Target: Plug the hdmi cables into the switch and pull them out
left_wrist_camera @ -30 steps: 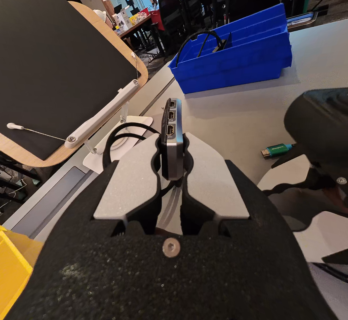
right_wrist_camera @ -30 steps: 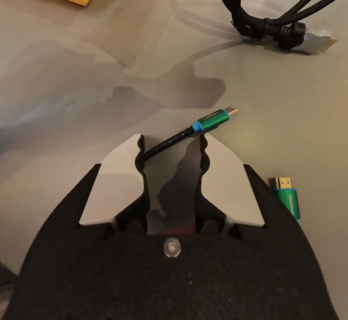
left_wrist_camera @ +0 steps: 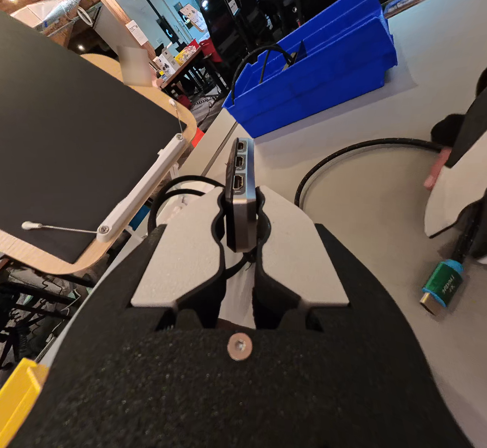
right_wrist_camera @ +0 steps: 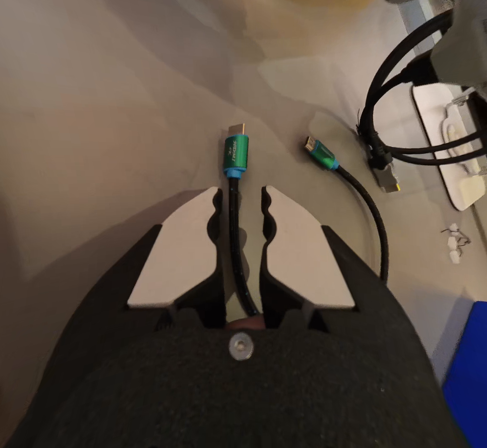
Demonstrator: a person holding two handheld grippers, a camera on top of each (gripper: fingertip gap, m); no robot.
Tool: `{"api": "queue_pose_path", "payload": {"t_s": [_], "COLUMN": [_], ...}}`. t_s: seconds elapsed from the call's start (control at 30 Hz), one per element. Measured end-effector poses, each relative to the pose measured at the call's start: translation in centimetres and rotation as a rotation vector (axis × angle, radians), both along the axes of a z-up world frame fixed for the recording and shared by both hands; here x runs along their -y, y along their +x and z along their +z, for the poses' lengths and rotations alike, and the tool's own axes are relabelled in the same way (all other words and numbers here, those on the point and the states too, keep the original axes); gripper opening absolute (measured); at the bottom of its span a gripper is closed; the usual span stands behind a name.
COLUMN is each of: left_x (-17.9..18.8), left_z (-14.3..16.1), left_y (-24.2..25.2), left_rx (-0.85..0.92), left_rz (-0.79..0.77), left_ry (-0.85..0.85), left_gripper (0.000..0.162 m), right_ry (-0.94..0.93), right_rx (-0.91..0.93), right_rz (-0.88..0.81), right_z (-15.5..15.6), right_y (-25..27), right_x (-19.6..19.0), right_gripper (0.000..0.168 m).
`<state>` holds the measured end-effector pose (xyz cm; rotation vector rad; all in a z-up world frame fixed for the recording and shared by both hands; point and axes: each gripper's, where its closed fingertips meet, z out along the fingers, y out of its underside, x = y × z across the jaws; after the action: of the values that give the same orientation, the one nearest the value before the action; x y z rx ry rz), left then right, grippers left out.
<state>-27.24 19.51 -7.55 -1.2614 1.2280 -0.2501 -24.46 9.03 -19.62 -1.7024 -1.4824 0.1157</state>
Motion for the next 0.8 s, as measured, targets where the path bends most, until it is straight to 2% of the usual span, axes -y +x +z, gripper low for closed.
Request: {"api": "queue_pose_path", "payload": {"t_s": [0.13, 0.23, 0.43, 0.57, 0.7, 0.77, 0.8], "left_x": [-0.2, -0.4, -0.2, -0.2, -0.5, -0.6, -0.7], "left_z": [0.1, 0.0, -1.1, -1.3, -1.3, -1.3, -1.2], "left_y": [-0.5, -0.6, -0.4, -0.4, -0.6, -0.6, -0.7], "left_rx": [0.006, -0.021, -0.103, -0.103, -0.071, -0.059, -0.053], "left_rz": [0.007, 0.026, 0.056, 0.060, 0.068, 0.071, 0.074], "left_ry": [0.023, 0.070, 0.179, 0.184, 0.163, 0.155, 0.149], "left_gripper": [0.020, 0.020, 0.020, 0.020, 0.020, 0.020, 0.020], "right_ry": [0.118, 0.221, -0.038, -0.096, -0.102, -0.153, -0.175], "right_rx": [0.094, 0.149, -0.037, -0.031, -0.004, 0.017, 0.042], "right_rz": [0.079, 0.108, -0.002, 0.048, 0.091, 0.087, 0.092], "right_z": [-0.6, -0.6, 0.3, 1.0, 1.3, 0.6, 0.0], "right_y": [-0.6, -0.9, -0.3, 0.2, 0.9, 1.3, 1.3], "right_x": [-0.7, -1.3, -0.6, 0.8, 0.6, 0.5, 0.5], "right_gripper": [0.005, 0.001, 0.000, 0.000, 0.018, 0.034, 0.035]}}
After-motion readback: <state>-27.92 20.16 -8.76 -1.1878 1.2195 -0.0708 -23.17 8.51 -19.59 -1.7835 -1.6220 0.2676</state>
